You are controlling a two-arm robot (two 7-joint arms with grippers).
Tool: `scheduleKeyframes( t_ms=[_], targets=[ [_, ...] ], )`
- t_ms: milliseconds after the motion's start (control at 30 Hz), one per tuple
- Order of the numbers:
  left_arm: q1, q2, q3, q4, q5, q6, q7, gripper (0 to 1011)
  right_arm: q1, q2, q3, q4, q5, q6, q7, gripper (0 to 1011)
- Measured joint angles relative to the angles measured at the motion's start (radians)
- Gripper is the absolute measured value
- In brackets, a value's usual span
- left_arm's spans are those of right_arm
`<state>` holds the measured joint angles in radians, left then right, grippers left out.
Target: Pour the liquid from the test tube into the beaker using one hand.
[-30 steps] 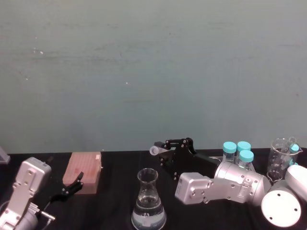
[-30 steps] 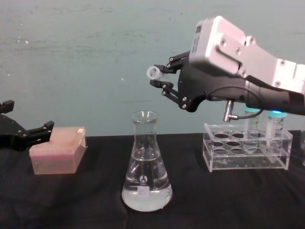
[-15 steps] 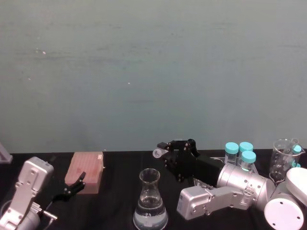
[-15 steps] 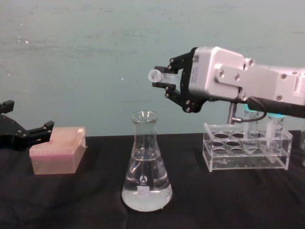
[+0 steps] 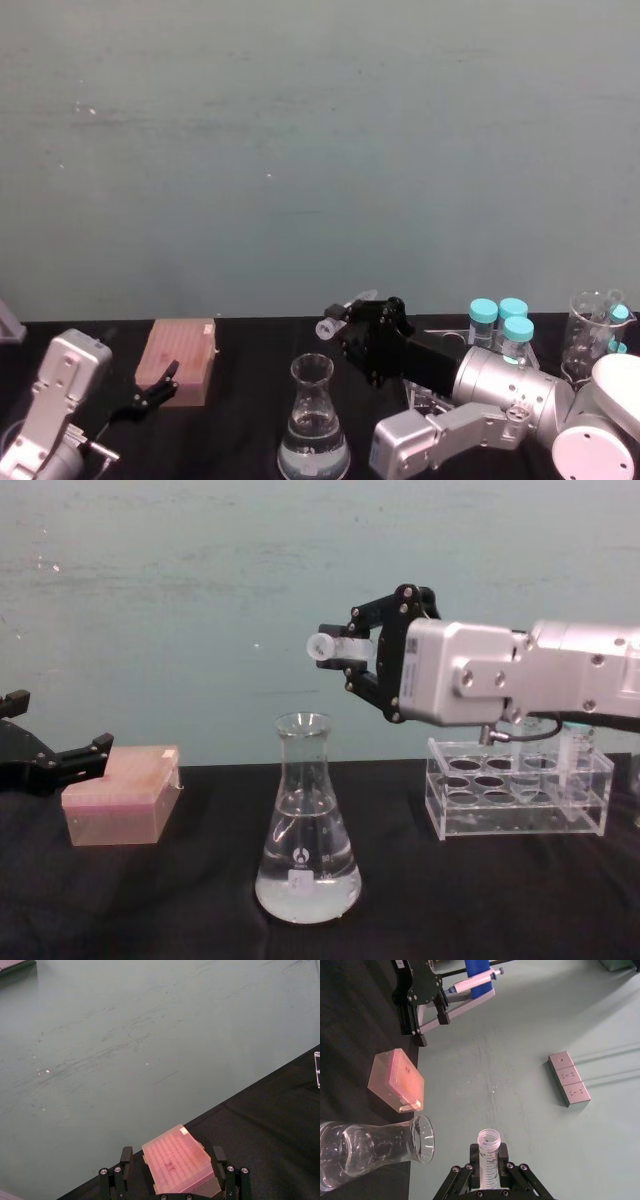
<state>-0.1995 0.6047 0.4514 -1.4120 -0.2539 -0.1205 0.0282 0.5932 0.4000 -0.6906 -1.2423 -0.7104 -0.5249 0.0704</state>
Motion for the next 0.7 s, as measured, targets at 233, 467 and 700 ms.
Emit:
scheduleKeyframes(
  t_ms=[233, 467, 700],
  targets=[
    [0.000, 0.000, 0.000, 0.000, 0.000, 0.000, 0.000, 1000, 0.000, 0.012, -0.010, -0.007, -0.023, -0.004, -0.021, 198],
    [0.000, 0.000, 0.000, 0.000, 0.000, 0.000, 0.000, 1000, 0.004, 0.019, -0.022, -0.007, -0.047, -0.005, -0.038, 198],
    [0.000, 0.000, 0.000, 0.000, 0.000, 0.000, 0.000, 1000, 0.014, 0.018, -0.035, 0.006, -0.072, 0.005, -0.051, 198]
  ],
)
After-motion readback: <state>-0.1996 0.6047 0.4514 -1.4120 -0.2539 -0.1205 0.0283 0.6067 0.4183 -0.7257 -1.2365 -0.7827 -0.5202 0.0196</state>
